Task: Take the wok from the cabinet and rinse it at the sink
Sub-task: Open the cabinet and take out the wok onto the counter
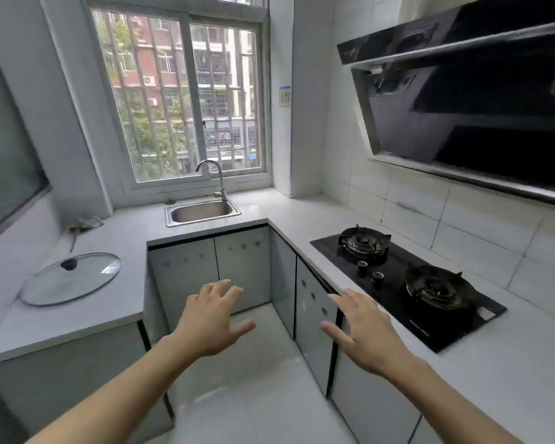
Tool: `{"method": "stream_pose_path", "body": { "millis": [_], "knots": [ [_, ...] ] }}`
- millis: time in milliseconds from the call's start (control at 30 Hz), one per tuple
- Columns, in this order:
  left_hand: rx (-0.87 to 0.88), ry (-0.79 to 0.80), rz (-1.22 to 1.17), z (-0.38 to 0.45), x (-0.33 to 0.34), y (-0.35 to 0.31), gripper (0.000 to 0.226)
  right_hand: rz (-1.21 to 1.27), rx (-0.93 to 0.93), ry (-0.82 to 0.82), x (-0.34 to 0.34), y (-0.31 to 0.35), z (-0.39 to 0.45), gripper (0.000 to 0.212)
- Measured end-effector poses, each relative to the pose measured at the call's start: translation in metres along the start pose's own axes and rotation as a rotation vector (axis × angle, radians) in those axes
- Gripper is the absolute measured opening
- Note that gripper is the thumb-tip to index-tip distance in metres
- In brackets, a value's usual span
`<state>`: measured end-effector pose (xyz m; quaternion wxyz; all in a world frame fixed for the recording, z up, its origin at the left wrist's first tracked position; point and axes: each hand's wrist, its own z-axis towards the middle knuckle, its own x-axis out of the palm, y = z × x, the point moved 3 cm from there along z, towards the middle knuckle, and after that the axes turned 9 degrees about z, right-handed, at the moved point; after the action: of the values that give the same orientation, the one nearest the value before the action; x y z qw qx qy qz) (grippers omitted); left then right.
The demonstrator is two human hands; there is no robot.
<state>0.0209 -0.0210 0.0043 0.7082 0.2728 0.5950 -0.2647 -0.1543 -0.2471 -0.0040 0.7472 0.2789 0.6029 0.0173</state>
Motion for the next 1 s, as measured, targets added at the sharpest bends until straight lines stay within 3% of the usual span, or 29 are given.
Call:
{"method": "stream_pose_path", "body": {
  "millis": [300, 600, 1000],
  "knots": [
    [-0.125, 0.032, -0.013, 0.105, 0.052, 0.049, 0.071, -0.044, -0.095, 0.085, 0.035, -0.015, 0.151, 0.068],
    [-0.185, 0.063, -0.109, 0.245, 0.098, 0.142, 0.071, -0.116, -0.122, 0.153, 0.064, 0.017, 0.327, 0.068],
    [-0.289, 0.067, -0.052, 0.389, 0.142, 0.235, 0.071, -0.108, -0.218, 0.208, 0.114, 0.031, 0.531, 0.066]
  ]
}}
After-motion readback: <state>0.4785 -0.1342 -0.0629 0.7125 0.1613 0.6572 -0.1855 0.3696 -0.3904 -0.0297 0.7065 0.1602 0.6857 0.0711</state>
